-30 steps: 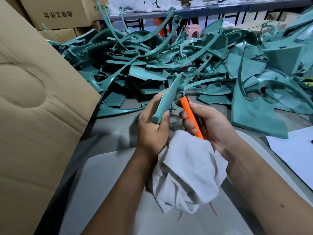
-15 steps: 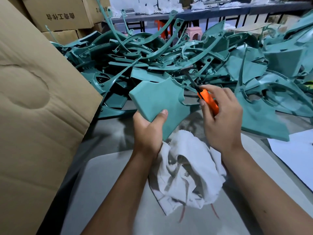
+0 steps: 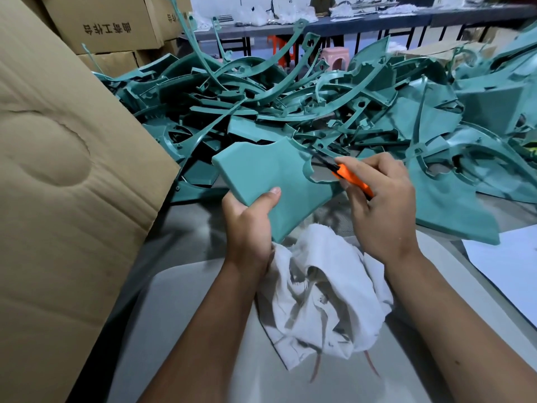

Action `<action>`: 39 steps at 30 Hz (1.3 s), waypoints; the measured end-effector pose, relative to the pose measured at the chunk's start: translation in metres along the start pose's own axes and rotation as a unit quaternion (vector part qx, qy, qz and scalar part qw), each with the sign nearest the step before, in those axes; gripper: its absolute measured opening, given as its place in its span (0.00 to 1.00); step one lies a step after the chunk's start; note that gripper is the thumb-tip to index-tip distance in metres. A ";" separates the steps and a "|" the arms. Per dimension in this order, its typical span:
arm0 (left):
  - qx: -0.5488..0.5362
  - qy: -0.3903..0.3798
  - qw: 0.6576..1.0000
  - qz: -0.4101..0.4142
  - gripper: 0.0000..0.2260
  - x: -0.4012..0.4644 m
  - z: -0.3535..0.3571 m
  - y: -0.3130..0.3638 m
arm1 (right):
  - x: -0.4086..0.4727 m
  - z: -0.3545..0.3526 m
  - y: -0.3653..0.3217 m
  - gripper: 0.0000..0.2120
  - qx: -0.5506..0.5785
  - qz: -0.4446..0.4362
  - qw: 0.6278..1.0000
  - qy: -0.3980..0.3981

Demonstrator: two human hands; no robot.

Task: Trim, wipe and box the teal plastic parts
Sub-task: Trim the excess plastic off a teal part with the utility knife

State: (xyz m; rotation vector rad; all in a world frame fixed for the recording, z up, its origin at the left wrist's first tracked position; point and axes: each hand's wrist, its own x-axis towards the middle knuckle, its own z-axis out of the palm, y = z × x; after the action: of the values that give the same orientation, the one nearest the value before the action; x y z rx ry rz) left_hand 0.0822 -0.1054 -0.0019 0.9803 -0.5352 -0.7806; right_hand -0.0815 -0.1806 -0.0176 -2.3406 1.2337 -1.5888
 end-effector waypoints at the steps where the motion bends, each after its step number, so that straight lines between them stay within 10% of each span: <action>1: -0.006 0.004 1.000 -0.004 0.12 0.001 0.000 0.001 | 0.000 0.000 -0.001 0.14 0.002 -0.003 1.000 -0.001; 15: -0.010 0.011 1.000 0.018 0.15 0.009 -0.008 0.004 | 0.001 -0.002 -0.010 0.16 0.072 -0.056 0.992 -0.090; 39: 0.128 -0.064 0.982 0.124 0.13 0.007 -0.005 -0.009 | -0.006 0.005 -0.029 0.07 0.208 0.142 0.967 -0.030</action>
State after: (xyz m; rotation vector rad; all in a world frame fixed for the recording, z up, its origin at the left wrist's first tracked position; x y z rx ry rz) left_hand 0.0865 -0.1112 -0.0116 1.0796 -0.8679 -0.5615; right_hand -0.0614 -0.1588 -0.0117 -1.8507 1.0416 -1.4938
